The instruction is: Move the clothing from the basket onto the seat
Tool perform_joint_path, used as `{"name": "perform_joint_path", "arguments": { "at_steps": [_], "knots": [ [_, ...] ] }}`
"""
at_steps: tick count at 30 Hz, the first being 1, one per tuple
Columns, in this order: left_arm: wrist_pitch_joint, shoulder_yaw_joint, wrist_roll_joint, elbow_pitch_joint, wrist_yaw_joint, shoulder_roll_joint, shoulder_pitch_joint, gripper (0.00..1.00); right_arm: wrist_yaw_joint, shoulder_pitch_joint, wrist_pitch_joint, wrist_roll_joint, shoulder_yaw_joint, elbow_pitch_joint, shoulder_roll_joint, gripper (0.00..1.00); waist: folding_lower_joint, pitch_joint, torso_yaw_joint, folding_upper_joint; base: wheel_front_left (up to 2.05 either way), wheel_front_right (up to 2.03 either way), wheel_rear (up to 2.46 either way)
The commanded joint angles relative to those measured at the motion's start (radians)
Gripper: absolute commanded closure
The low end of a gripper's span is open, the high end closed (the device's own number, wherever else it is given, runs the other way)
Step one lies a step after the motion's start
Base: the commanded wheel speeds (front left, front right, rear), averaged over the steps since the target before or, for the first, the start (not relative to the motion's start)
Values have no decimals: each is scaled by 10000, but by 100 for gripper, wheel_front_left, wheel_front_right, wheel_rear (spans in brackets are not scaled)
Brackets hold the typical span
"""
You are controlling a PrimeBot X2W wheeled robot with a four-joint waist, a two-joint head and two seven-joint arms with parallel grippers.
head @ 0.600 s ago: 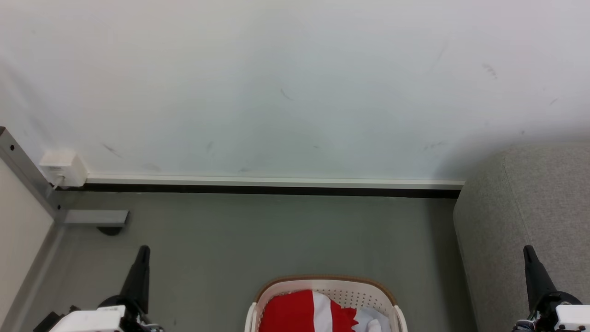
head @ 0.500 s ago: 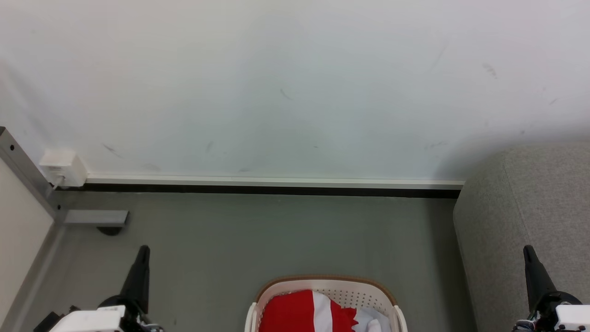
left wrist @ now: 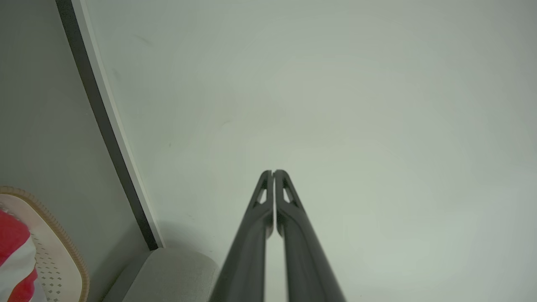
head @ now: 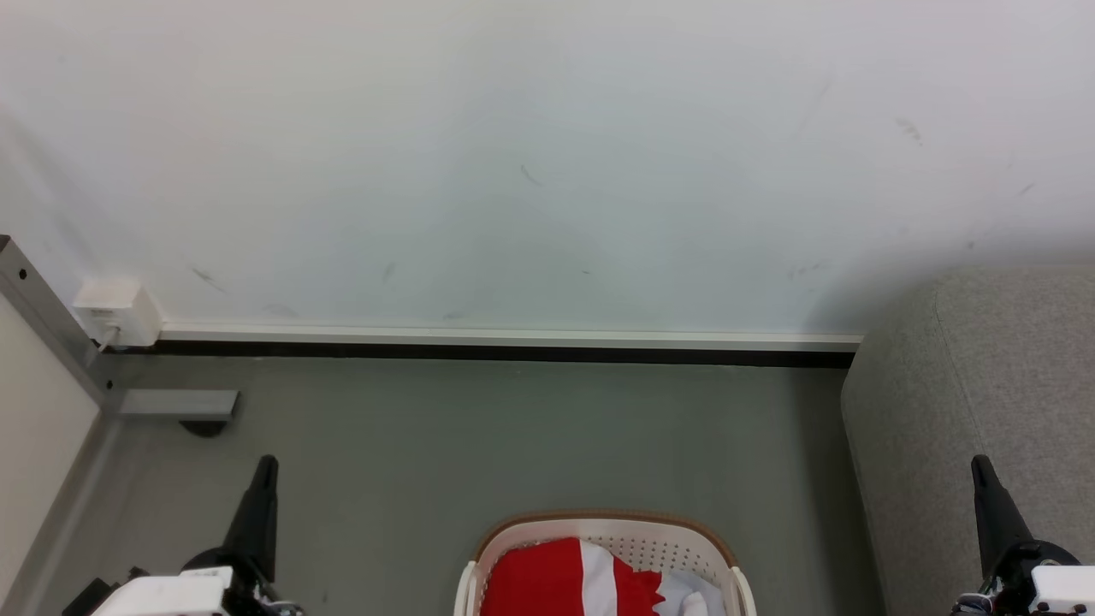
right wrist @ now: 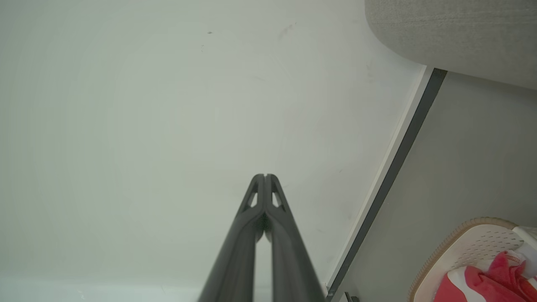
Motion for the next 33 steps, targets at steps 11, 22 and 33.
{"name": "perform_joint_path", "arguments": {
  "at_steps": [11,22,33],
  "knots": [
    [31,20,-120,-30,-43,67,-73,100,-27,-136,18,21,-31,-44,-20,100,0,0,0,0,0,0,0],
    [-71,-79,7,198,17,-58,167,0,0,189,-69,-13,34,181,52,0,0,3,1,0,0,0,0],
    [-623,-502,782,179,9,-40,248,0,-2,506,-624,-1682,56,-204,23,0,0,2,55,0,0,0,0]
  ]
}}
